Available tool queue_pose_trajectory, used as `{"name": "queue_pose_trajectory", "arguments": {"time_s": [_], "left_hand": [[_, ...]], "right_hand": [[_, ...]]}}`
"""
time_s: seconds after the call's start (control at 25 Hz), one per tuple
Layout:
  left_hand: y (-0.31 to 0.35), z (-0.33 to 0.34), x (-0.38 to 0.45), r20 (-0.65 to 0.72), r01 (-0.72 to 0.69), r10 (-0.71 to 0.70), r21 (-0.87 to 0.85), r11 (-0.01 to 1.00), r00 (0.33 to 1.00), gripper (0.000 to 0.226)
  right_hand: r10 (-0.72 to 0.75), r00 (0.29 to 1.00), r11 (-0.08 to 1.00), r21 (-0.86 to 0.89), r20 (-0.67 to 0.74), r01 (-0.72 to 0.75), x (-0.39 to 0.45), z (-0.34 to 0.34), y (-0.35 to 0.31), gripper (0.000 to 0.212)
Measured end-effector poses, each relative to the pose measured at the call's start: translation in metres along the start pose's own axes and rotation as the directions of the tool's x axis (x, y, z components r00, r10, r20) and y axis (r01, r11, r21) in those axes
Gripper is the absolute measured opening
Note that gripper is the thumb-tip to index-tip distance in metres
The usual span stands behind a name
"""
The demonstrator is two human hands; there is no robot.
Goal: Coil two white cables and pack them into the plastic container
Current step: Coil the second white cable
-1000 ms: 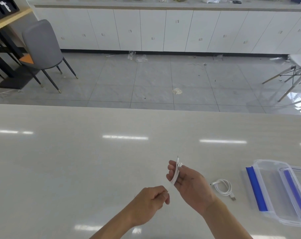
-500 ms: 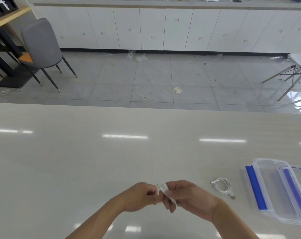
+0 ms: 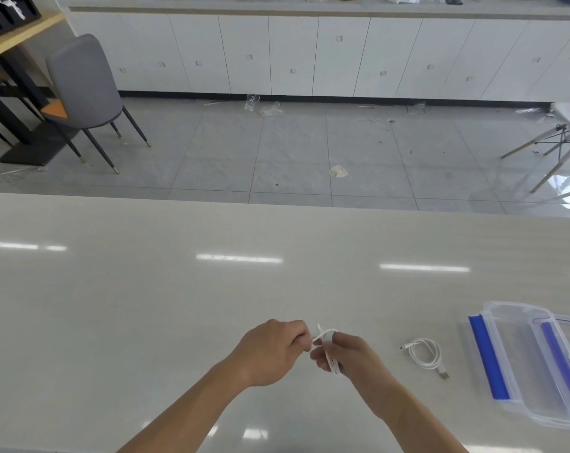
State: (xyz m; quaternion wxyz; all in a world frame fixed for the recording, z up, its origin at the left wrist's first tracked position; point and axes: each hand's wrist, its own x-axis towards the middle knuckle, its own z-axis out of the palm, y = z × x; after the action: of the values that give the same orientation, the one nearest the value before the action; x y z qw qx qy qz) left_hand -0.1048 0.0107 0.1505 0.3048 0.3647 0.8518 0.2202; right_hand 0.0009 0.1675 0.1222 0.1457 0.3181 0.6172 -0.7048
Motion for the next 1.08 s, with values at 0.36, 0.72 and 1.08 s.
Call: {"name": "queue_pose_trajectory", "arguments": {"time_s": [0.36, 0.72, 1.08], "left_hand": [[0.002, 0.030, -0.017, -0.014, 0.077, -0.097, -0.496, 0.865, 0.995, 0.028], [-0.005, 0.020, -0.017, 0.007, 0.111, -0.185, -0.823, 0.557, 0.983, 0.008], [0.010, 0.025, -0.013, -0.081, 0.033, -0.290, -0.929, 0.368, 0.954, 0.005]], "right_hand": [[-0.044, 0.994, 0.614, 0.788, 0.096, -0.049, 0.008, -0.001, -0.015, 0.028], [-0.052, 0.991, 0.533, 0.843, 0.119, -0.074, -0.001, 0.005, -0.024, 0.026], [-0.157, 0.980, 0.640, 0.769, 0.123, 0.005, -0.007, 0.020, -0.006, 0.042]]}}
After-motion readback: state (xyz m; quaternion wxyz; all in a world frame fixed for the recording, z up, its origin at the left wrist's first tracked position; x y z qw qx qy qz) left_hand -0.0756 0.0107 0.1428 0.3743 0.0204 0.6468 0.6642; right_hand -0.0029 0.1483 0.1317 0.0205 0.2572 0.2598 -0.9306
